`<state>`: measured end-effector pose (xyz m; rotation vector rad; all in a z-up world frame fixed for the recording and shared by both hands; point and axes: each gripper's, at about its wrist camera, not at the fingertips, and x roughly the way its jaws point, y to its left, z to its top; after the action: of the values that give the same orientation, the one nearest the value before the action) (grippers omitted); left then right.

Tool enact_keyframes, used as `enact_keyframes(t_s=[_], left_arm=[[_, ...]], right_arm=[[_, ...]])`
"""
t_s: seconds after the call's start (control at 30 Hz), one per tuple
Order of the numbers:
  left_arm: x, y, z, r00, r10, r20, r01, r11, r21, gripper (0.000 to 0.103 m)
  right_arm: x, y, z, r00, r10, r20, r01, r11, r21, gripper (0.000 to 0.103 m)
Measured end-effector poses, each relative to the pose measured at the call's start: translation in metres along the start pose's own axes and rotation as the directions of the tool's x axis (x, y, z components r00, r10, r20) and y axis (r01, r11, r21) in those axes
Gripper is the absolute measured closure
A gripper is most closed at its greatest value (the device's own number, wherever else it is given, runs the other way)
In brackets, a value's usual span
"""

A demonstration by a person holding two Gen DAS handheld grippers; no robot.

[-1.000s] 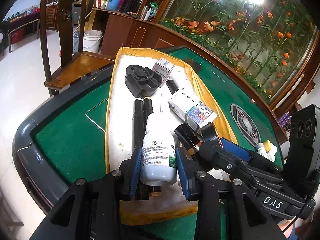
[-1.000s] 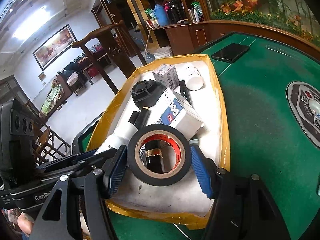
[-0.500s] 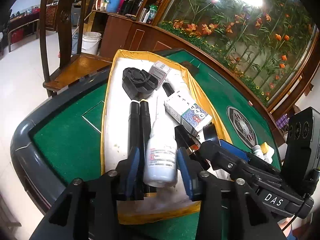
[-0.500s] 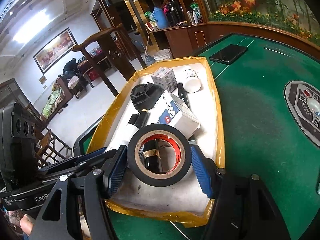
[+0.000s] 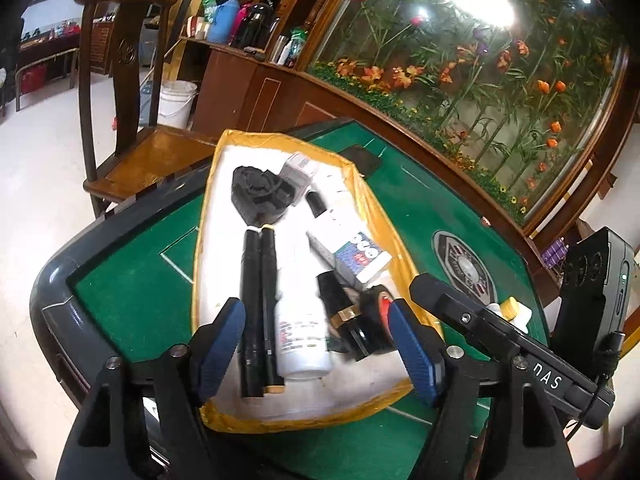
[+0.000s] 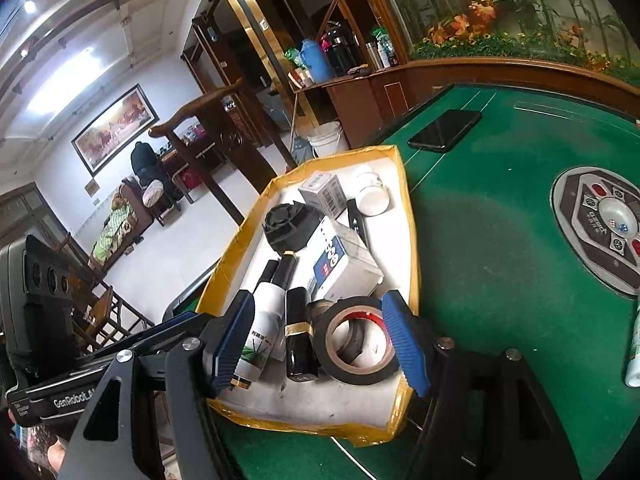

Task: Organize rigid objects
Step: 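Lower the bottle and tape roll into the tray and open both grippers, then grasp another white bottle with the left gripper while the right grasps a white charger block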

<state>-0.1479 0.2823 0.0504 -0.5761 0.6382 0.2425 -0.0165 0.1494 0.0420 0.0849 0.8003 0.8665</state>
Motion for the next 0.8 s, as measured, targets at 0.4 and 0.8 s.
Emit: enact_keyframes(t_s=[0.4, 0.8], left_arm=[[-0.009, -0.033, -0.002, 1.0, -0.012, 0.021, 0.011, 0.998, 0.06, 0.025], [0.004, -0.112, -0.022, 0.992, -0.118, -0.036, 0.123, 0.974, 0.189, 0.025]], right_arm=[[-0.038, -0.021, 0.003, 0.996, -0.012, 0.084, 0.009, 0.999, 0.036, 0.034], [-0.106, -0.102, -0.008, 0.976, -0.178, 0.126, 0.163, 0.979, 0.12, 0.034]])
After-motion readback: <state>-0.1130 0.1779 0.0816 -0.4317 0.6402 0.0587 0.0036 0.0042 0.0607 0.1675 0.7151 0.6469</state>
